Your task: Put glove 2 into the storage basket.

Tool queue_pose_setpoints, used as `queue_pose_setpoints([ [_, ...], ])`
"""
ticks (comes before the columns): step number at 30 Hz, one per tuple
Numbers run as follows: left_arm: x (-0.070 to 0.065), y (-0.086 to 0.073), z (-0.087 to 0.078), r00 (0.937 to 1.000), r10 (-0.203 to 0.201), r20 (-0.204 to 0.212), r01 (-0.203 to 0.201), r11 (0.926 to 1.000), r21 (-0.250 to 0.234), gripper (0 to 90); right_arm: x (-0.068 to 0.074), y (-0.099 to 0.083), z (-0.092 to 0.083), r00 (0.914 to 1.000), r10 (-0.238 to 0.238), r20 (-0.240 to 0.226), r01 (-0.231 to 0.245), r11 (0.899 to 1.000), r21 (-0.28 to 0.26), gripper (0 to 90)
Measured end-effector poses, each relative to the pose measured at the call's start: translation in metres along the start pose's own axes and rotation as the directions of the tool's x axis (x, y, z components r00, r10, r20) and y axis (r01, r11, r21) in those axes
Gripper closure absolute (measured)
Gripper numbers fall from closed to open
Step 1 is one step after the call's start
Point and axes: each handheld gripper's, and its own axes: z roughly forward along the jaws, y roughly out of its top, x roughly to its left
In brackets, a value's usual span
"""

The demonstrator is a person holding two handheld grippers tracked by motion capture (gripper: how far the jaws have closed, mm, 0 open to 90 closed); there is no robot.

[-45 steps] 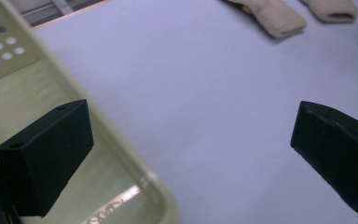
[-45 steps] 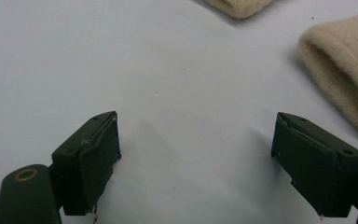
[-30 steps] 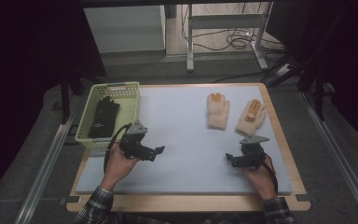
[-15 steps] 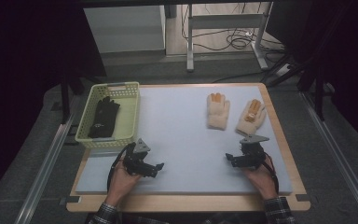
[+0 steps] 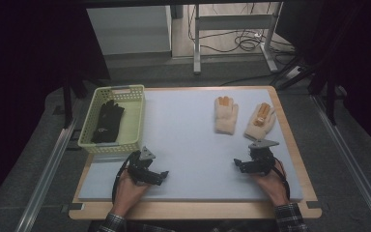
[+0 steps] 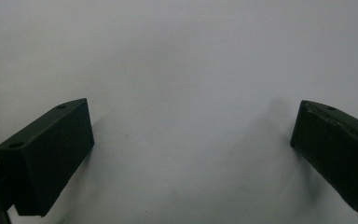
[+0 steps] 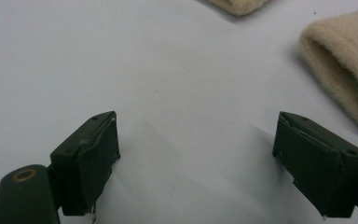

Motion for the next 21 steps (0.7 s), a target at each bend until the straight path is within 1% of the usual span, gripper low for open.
queue_pose_setpoints([
  [1, 0.000, 0.000, 0.000, 1.0000, 0.000, 0.000, 0.000, 1.0000, 0.000, 0.0, 0.000, 0.001, 0.000, 1.0000, -0.002, -0.008, 0.002, 1.000, 0.001, 16.2],
  [2, 0.000, 0.000, 0.000, 1.0000, 0.000, 0.000, 0.000, 1.0000, 0.000, 0.0, 0.000, 0.001, 0.000, 1.0000, -0.002, -0.008, 0.002, 1.000, 0.001, 16.2],
  [3, 0.000, 0.000, 0.000, 1.0000, 0.000, 0.000, 0.000, 1.0000, -0.001, 0.0, -0.001, 0.004, 0.000, 0.9999, -0.009, -0.014, 0.009, 1.000, 0.010, 18.8],
  [5, 0.000, 0.000, 0.000, 1.0000, 0.000, 0.000, 0.000, 1.0000, -0.001, 0.0, -0.003, 0.010, 0.001, 0.9999, -0.013, -0.006, 0.013, 1.000, 0.006, 19.1],
  [7, 0.000, 0.000, 0.000, 1.0000, 0.000, -0.001, 0.000, 1.0000, -0.002, 0.0, -0.007, 0.017, 0.001, 0.9999, 0.005, -0.012, -0.005, 1.000, -0.006, 19.0],
  [8, 0.000, 0.000, 0.000, 1.0000, 0.000, -0.001, 0.000, 1.0000, -0.002, 0.0, -0.007, 0.017, 0.001, 0.9999, 0.005, -0.012, -0.005, 1.000, -0.006, 19.0],
  [9, 0.000, 0.000, 0.000, 1.0000, 0.001, -0.001, -0.001, 1.0000, -0.002, 0.0, -0.011, 0.023, 0.003, 0.9999, 0.014, -0.005, -0.014, 1.000, -0.013, 19.1],
  [10, 0.000, 0.000, 0.000, 1.0000, 0.001, -0.001, -0.001, 1.0000, -0.002, 0.0, -0.011, 0.023, 0.003, 0.9999, 0.014, -0.005, -0.014, 1.000, -0.013, 19.1],
  [11, 0.000, 0.000, 0.000, 1.0000, 0.001, -0.001, -0.001, 1.0000, -0.002, 0.0, -0.016, 0.029, 0.006, 0.9998, 0.021, 0.000, -0.021, 1.000, -0.014, 19.1],
  [12, 0.000, 0.000, 0.000, 1.0000, 0.001, -0.001, -0.001, 1.0000, -0.002, 0.0, -0.016, 0.029, 0.006, 0.9998, 0.021, 0.000, -0.021, 1.000, -0.014, 19.1],
  [14, 0.000, 0.000, 0.000, 1.0000, 0.001, -0.001, -0.001, 1.0000, -0.003, 0.0, -0.023, 0.035, 0.010, 0.9989, 0.046, -0.007, -0.046, 0.999, -0.022, 19.1],
  [16, 0.000, 0.000, 0.000, 1.0000, 0.001, -0.001, -0.001, 1.0000, -0.003, 0.0, -0.026, 0.037, 0.012, 0.9987, 0.050, -0.006, -0.050, 0.998, -0.023, 19.2],
  [18, 0.000, 0.000, 0.000, 1.0000, 0.001, -0.001, -0.001, 1.0000, -0.003, 0.0, -0.033, 0.043, 0.017, 0.9976, 0.068, -0.012, -0.069, 0.997, -0.025, 20.0],
  [19, 0.000, 0.000, 0.000, 1.0000, 0.001, -0.001, -0.001, 1.0000, -0.003, 0.0, -0.033, 0.043, 0.017, 0.9976, 0.068, -0.012, -0.069, 0.997, -0.025, 20.0],
  [21, 0.000, 0.000, 0.000, 1.0000, 0.002, -0.001, -0.002, 1.0000, -0.003, 0.0, -0.036, 0.053, 0.020, 0.9976, 0.069, -0.010, -0.069, 0.997, -0.036, 21.5],
])
